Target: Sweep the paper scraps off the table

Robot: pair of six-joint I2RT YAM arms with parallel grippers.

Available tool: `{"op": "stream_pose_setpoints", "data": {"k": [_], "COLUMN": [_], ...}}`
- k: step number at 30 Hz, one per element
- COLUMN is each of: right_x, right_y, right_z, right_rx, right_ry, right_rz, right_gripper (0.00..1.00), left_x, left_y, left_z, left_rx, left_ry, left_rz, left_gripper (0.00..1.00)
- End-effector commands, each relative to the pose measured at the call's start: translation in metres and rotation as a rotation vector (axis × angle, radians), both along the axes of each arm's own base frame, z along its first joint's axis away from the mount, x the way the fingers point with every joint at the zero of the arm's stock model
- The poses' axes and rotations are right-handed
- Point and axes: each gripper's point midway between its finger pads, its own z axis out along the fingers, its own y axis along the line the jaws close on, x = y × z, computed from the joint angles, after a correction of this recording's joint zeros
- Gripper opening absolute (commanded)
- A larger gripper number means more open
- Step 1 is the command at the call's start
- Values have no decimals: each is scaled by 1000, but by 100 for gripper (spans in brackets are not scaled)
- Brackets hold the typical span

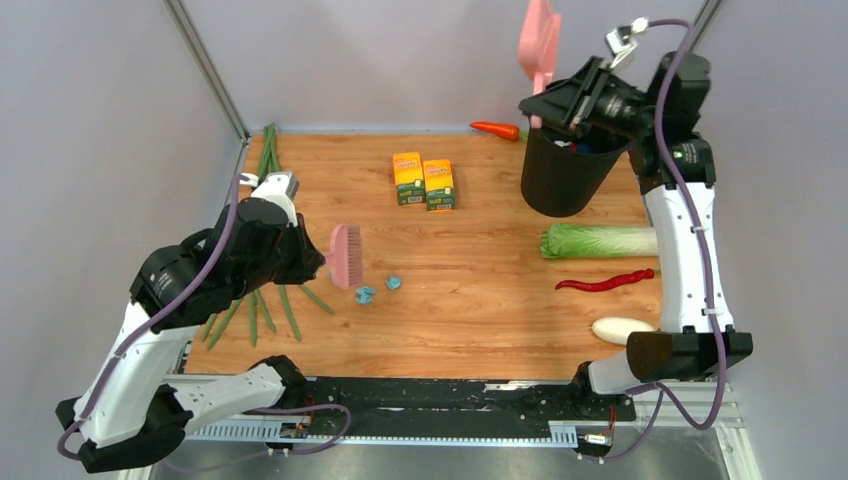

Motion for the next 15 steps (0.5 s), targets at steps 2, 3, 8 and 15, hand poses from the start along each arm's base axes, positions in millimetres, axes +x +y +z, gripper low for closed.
{"op": "stream_pose_setpoints", "data": {"k": [2,3,8,15], "right_x": [-23,-29,-70,-130], "right_y": [28,38,66,70], "right_z": [-116,-131,-218,-304], "right_rx": [-493,-575,-853,-1285], "right_ry": [198,209,375,437], "right_rz": [-86,-82,35,161], "right_gripper": [0,0,0,0], "left_x": [-1,1,9,16], "left_y": [-4,-6,-14,-16], "left_z": [-1,-2,-6,-17], "left_rx": [45,51,87,149], "left_ry": [23,29,44,74], "left_rz": [-51,-56,-80,-84], "left_gripper": [0,0,0,0]}}
